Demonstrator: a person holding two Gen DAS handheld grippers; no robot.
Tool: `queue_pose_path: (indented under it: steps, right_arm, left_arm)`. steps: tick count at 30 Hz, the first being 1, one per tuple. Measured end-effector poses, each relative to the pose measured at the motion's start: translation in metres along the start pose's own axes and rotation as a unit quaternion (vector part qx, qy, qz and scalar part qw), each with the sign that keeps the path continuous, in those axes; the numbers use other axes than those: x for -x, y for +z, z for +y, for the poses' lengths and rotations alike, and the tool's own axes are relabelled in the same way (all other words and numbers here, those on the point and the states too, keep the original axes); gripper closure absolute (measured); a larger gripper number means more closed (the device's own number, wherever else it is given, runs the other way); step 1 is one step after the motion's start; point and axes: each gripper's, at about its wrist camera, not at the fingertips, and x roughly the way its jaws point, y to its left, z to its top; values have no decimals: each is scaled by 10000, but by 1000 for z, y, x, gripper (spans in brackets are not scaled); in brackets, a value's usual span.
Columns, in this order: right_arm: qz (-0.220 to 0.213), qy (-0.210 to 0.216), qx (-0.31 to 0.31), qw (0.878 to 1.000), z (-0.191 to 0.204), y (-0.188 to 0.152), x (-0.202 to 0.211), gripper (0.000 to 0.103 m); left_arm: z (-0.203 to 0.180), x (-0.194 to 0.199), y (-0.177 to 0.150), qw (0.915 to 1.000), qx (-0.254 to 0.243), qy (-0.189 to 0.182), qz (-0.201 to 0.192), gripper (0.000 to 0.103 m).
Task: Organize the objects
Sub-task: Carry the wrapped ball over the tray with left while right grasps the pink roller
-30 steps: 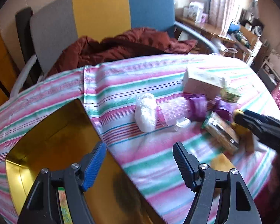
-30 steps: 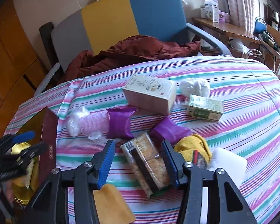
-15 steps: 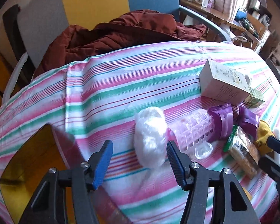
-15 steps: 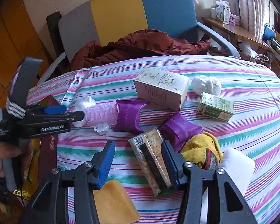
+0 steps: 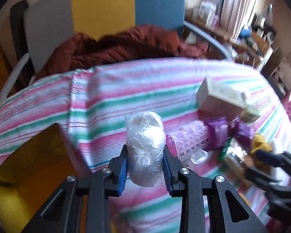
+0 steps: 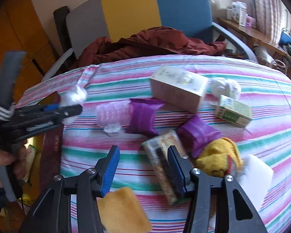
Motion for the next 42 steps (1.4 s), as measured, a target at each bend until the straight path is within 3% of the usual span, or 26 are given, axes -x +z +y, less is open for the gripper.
queue_pose_path:
  steps: [4,10,14,22,27,33,37,38,42]
  right_arm:
    - [127,157,201,9996,21,10,-15,50]
    - [263,173,264,9992,41,36,-49,50]
    - [373,-118,138,9991,47,49,-70,50]
    - [480,-310,20,9984,47,66,-88,43]
    - [355,-316,516,9975,56,72,-78,39]
    - [760,-411,858,9926,57,84,-100,31]
    - [1014,-489,987,9887,63,86,-117,32]
    - [1007,-495,965,9890,63,86,-120,37]
    - [904,-389,779,9921,63,82,-116,38]
  left_arm:
    - [17,36,-10,9987,322,-256,-291,71]
    - [35,60,-29,9962,619,-478,-390,71]
    - [49,72,-45,9941,834,-560,-404,71]
    - [72,86,-65,9909,1119,-615,-420,70]
    - [83,95,-76,9884,1293,-636,-484,70]
    - [95,98,-82,9853,1512,-643,-476,70]
    - [97,99,-84,9848,1548,-621,-485,70]
    - [97,100,-84,9848,1549,-607,-491,70]
    - [99,104,-85,9860,1505,-479,-533,70]
